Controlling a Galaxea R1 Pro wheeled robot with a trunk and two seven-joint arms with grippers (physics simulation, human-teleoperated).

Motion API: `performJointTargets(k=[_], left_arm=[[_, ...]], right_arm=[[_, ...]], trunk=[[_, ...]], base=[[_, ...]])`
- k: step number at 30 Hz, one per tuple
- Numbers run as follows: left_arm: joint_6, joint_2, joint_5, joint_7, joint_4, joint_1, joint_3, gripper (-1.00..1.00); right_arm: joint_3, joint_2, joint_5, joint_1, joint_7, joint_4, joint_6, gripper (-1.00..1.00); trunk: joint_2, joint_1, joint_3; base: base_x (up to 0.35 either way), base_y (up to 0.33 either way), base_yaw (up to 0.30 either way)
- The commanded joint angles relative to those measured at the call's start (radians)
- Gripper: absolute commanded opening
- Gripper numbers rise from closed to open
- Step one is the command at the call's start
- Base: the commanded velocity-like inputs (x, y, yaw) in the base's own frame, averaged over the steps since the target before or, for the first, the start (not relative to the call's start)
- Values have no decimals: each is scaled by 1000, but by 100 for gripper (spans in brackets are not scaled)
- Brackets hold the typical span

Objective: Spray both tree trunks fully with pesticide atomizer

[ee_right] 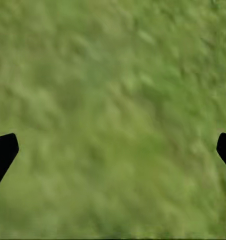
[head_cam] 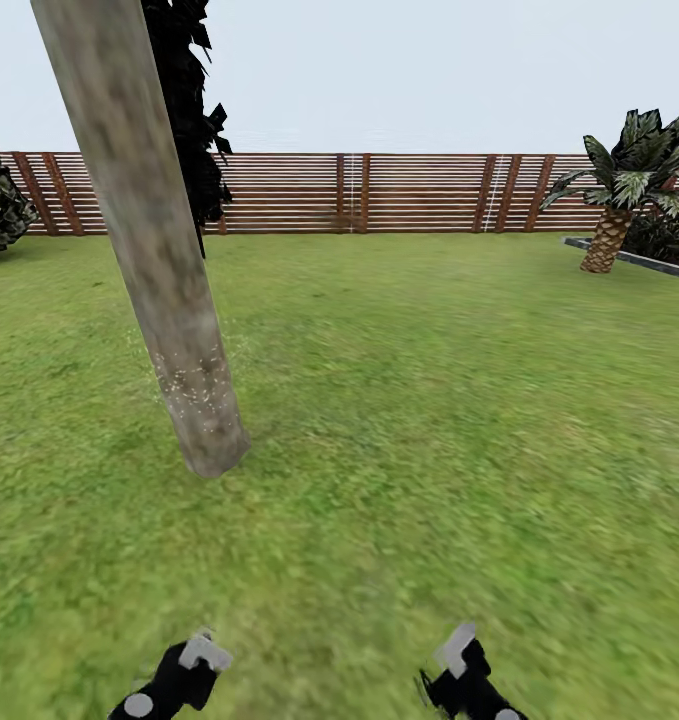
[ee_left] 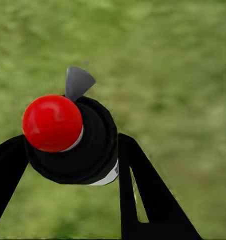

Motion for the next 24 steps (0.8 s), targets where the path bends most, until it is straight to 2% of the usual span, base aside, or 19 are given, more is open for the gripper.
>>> performJointTargets(k=[1,3,4,5,6,14,18,24], left_arm=[[-31,1,44,48,4,23,10,-100],[-62,4,151,135,8,54,12,-100],[-67,5,190,157,10,60,12,-100],[-73,7,256,185,12,80,13,-100],[-75,9,275,192,13,89,12,-100],[-68,6,265,191,13,120,11,-100],[-67,7,269,192,12,122,12,-100],[-67,11,300,193,13,125,30,-100]], right_arm=[[10,-1,-65,0,-81,8,-5,100],[10,-2,-220,0,-174,15,-9,100],[10,-3,-269,0,-186,16,-13,100],[10,-4,-356,2,-198,18,-41,100],[10,-5,-381,3,-201,19,-55,100],[14,27,-369,49,-196,32,-59,100],[14,29,-369,59,-195,32,-59,100],[14,30,-369,60,-196,32,-58,100]], trunk=[[0,0,-1],[0,0,-1],[0,0,-1],[0,0,-1],[0,0,-1],[0,0,-1],[0,0,-1],[0,0,-1]], base=[[0,0,0],[0,0,0],[0,0,0],[0,0,0],[0,0,0],[-6,-5,0],[-188,-148,0],[-271,-196,188]])
